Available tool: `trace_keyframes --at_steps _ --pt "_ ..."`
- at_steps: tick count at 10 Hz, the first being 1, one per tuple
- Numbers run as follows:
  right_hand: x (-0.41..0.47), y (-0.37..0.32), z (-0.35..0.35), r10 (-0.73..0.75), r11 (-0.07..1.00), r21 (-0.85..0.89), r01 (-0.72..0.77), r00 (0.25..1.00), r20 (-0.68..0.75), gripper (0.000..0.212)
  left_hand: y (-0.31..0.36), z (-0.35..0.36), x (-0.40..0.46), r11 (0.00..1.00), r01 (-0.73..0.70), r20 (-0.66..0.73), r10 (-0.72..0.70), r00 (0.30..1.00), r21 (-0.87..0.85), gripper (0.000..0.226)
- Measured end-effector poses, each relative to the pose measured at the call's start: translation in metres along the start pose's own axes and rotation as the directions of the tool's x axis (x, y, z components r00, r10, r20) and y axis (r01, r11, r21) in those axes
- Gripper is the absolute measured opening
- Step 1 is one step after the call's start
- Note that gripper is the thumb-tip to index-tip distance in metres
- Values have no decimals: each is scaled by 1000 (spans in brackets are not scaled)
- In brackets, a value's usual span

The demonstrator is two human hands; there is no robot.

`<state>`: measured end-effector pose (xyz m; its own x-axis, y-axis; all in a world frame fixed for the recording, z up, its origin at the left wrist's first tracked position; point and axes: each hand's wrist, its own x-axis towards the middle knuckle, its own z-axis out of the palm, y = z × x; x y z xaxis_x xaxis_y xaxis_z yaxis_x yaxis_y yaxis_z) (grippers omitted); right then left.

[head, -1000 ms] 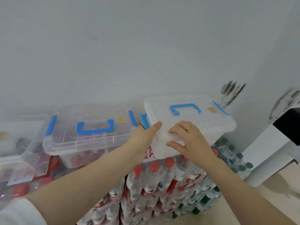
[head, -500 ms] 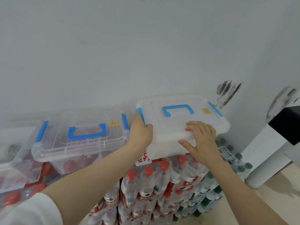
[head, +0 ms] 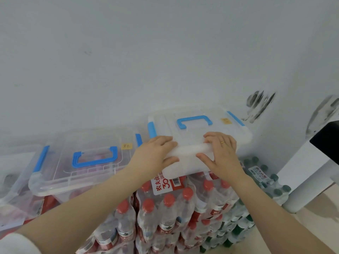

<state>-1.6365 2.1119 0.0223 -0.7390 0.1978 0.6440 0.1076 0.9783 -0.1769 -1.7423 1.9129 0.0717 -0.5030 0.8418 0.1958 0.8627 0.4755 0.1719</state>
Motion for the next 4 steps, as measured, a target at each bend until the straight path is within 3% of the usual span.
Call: trace_keyframes --at_steps 2,3,4 --pt "2 3 6 -29 999 -46 28 999 -27 40 -5 3 1 995 -70 -23 72 997 73 52" --pt "3 0 3 -40 999 -38 39 999 -28 39 -6 5 -1 995 -104 -48 103 994 -9 54" --pt "19 -9 -8 -45 998 45 45 999 2 43 -15 -7 -6 994 -18 -78 9 997 -110 61"
